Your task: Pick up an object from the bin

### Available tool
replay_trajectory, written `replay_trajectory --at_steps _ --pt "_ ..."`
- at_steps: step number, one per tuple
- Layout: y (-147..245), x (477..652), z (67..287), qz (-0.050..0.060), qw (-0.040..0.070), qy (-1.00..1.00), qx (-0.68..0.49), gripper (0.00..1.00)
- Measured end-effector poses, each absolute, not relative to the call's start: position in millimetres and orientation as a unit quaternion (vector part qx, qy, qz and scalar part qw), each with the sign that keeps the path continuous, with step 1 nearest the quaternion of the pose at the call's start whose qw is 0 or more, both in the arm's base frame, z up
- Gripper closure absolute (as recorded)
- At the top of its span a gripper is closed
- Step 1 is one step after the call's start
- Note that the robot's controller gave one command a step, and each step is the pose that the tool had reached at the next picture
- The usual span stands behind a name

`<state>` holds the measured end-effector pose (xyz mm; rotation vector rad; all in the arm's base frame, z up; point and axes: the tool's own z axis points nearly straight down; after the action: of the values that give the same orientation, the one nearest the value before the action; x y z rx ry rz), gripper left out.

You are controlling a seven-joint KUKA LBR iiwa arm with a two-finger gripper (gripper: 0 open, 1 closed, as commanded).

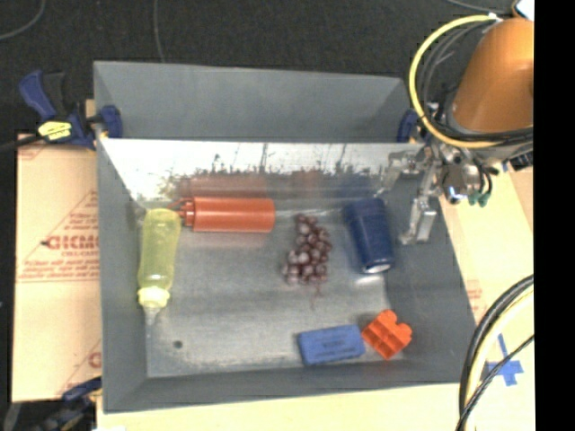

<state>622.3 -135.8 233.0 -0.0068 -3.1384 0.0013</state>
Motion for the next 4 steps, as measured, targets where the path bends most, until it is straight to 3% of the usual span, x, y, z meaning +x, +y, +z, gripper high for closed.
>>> replay_trajectory --at_steps 1,2,3,4 --pt "-135 623.9 238 0.001 -0.003 -1.000 0.000 0.00" --pt "-77 645.3 100 0.002 -0.005 -0.995 0.096 0.00" --pt "-64 639.4 164 0.005 -0.010 -0.974 0.228 0.00" --pt "-32 644.5 100 0.001 -0.002 -0.948 0.318 0.00"
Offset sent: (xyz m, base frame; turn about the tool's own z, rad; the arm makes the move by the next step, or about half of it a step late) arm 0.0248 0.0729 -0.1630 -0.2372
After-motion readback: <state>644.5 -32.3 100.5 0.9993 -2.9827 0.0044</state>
